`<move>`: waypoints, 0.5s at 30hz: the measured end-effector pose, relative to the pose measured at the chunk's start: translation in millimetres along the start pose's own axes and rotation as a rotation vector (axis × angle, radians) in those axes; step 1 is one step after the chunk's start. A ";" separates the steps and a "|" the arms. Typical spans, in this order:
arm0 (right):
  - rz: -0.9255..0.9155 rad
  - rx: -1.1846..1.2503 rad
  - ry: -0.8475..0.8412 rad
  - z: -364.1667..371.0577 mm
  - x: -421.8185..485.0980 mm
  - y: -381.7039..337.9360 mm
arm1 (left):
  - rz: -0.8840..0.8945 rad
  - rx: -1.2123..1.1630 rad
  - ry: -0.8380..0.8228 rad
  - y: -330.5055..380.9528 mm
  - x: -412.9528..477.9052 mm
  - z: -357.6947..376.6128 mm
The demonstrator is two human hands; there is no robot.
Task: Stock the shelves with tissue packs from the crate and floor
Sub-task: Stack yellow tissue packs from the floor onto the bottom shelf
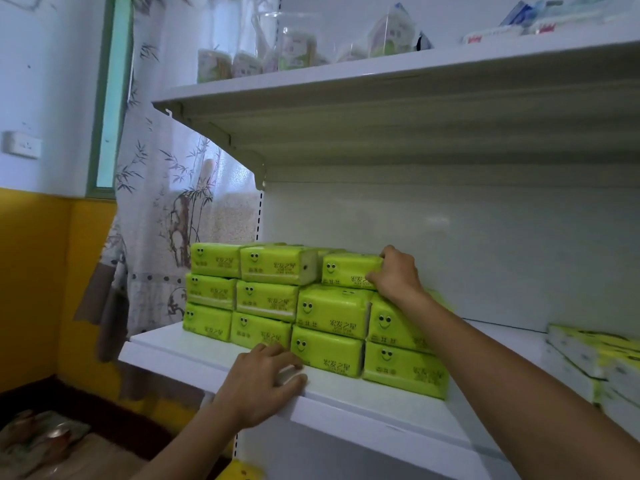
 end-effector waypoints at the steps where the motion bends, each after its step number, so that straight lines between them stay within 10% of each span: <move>1: 0.009 -0.007 -0.001 3.6 1.1 -0.4 | -0.005 0.000 -0.007 0.2 0.1 -0.1; 9: 0.019 -0.032 -0.030 2.9 -3.1 -1.5 | -0.002 -0.009 -0.014 0.5 1.0 0.5; 15: -0.353 -0.091 0.135 -10.7 -26.2 -91.7 | 0.047 -0.009 0.035 -6.9 -19.7 -18.5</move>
Point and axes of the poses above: each hand's wrist, its own x-axis towards the middle knuckle, its own z-axis out of the palm, y = z × x, the point moved 8 cm from there along x, towards the middle knuckle, and after that the axes turned 15 degrees about -z, right-handed, at the moved point
